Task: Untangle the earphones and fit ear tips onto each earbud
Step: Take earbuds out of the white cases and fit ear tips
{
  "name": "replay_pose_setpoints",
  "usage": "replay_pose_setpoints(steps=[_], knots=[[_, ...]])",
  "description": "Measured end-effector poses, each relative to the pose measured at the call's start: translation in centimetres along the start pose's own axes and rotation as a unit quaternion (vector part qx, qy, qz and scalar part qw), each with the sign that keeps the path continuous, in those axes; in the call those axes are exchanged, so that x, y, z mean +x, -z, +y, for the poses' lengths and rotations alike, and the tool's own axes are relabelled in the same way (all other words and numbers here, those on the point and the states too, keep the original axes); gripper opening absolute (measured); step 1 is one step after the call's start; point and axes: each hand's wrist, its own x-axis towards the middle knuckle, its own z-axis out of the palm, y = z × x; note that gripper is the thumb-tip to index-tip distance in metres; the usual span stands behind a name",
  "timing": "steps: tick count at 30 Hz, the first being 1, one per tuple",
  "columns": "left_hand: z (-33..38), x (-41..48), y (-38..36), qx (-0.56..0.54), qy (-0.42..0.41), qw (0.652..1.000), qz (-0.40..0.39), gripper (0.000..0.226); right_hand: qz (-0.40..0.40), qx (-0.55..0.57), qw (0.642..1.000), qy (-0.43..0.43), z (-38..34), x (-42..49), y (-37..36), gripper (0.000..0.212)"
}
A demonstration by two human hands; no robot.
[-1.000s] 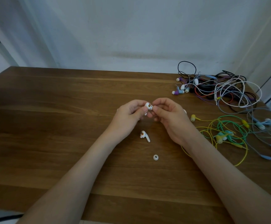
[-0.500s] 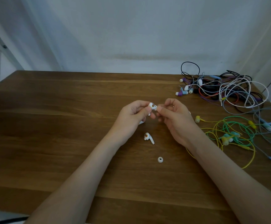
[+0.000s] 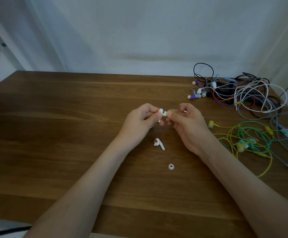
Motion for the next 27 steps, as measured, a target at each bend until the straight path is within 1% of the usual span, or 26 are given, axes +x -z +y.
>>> replay_pose_setpoints(steps=[2, 6, 8, 9, 10, 11, 13, 15, 17, 18, 19, 20, 22, 25, 27], knots=[[-0.2, 0.0, -0.1, 0.002, -0.003, 1.0, 0.006, 0.009, 0.01, -0.029, 0.999, 0.014, 0.0, -0.1, -0.2, 0.028], [-0.2, 0.0, -0.3, -0.008, -0.015, 1.0, 0.019, 0.012, 0.011, -0.133, 0.99, 0.039, 0.0, -0.2, -0.6, 0.027], [0.0, 0.0, -0.2, -0.008, -0.02, 1.0, 0.017, 0.021, -0.002, -0.203, 0.978, 0.037, -0.4, -0.3, -0.5, 0.025], [0.1, -0.1, -0.1, -0.011, -0.021, 1.0, 0.016, 0.024, -0.024, -0.253, 0.967, 0.03, -0.8, -0.3, -0.4, 0.024], [0.2, -0.1, 0.0, -0.022, -0.02, 0.999, 0.019, 0.025, -0.059, -0.313, 0.948, 0.018, -1.1, -0.4, -0.2, 0.024], [0.2, -0.1, 0.1, -0.037, -0.019, 0.999, 0.025, 0.024, -0.103, -0.376, 0.921, 0.001, -1.5, -0.6, 0.1, 0.028], [0.2, 0.0, 0.1, -0.055, -0.015, 0.997, 0.048, 0.021, -0.209, -0.479, 0.851, -0.047, -2.3, -1.1, 0.3, 0.041], [0.2, 0.0, 0.0, -0.07, -0.001, 0.996, 0.063, 0.017, -0.293, -0.542, 0.782, -0.096, -2.9, -1.7, 0.3, 0.053], [0.3, 0.0, 0.0, -0.084, 0.013, 0.994, 0.069, 0.011, -0.331, -0.599, 0.721, -0.112, -3.2, -2.3, 0.1, 0.056], [0.3, 0.0, 0.0, -0.08, 0.013, 0.994, 0.073, 0.01, -0.337, -0.623, 0.698, -0.108, -3.2, -2.4, 0.0, 0.055], [0.2, 0.0, 0.0, -0.068, 0.011, 0.995, 0.076, 0.009, -0.337, -0.641, 0.682, -0.1, -3.1, -2.6, -0.2, 0.052], [0.1, 0.1, 0.1, -0.055, 0.008, 0.995, 0.078, 0.007, -0.334, -0.655, 0.672, -0.092, -3.0, -2.7, -0.3, 0.048], [0.1, 0.1, 0.1, -0.039, 0.01, 0.996, 0.079, 0.003, -0.325, -0.668, 0.664, -0.083, -3.0, -2.8, -0.5, 0.037], [0.1, 0.0, 0.1, -0.021, 0.004, 0.998, 0.064, 0.007, -0.309, -0.662, 0.678, -0.078, -3.1, -2.6, -0.3, 0.023], [0.0, -0.1, 0.0, -0.001, -0.004, 0.999, 0.051, 0.009, -0.3, -0.651, 0.694, -0.069, -3.1, -2.4, -0.2, 0.019]])
